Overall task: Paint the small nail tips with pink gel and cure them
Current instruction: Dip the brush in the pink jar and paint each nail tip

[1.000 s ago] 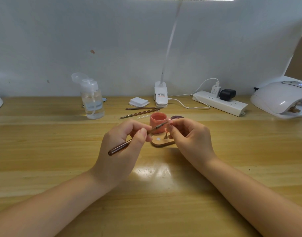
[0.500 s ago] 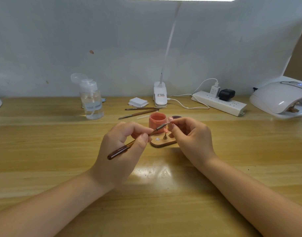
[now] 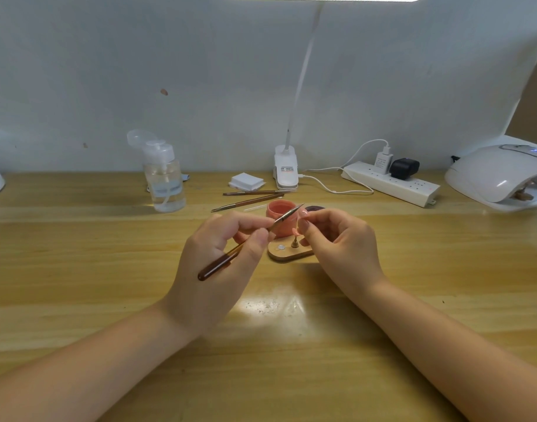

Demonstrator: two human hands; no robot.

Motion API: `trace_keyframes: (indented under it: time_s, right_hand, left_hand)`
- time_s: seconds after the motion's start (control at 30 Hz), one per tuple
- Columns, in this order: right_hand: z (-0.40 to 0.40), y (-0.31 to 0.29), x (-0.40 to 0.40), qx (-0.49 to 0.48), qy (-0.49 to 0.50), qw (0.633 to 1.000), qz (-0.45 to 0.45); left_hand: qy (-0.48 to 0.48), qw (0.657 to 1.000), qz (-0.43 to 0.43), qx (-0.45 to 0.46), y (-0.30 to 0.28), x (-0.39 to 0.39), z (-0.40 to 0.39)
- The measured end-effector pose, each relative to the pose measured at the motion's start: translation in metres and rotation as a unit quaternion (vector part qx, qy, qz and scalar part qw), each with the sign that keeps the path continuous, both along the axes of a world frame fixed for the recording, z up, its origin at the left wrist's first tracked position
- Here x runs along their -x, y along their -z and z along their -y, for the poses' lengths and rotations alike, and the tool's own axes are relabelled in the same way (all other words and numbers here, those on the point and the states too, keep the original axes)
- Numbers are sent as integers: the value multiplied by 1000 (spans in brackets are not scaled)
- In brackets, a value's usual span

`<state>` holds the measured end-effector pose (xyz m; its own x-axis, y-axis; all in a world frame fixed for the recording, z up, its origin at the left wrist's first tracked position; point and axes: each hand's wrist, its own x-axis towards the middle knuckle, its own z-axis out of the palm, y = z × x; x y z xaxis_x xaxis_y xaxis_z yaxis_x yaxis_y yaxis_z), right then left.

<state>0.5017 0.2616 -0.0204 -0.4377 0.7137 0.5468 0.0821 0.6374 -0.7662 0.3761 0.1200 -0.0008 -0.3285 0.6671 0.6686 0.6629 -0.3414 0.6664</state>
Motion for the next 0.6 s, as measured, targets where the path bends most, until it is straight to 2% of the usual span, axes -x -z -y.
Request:
trace_keyframes:
  time_s: [0.23,0.6]
  right_hand:
    - [-1,0,-1,5,-2,1000,3]
    - [-1,0,0,2,-2,1000,1]
  left_hand:
    - [-9,1000,-14,9,2,4,1]
    - [-13,1000,10,14,0,4,1]
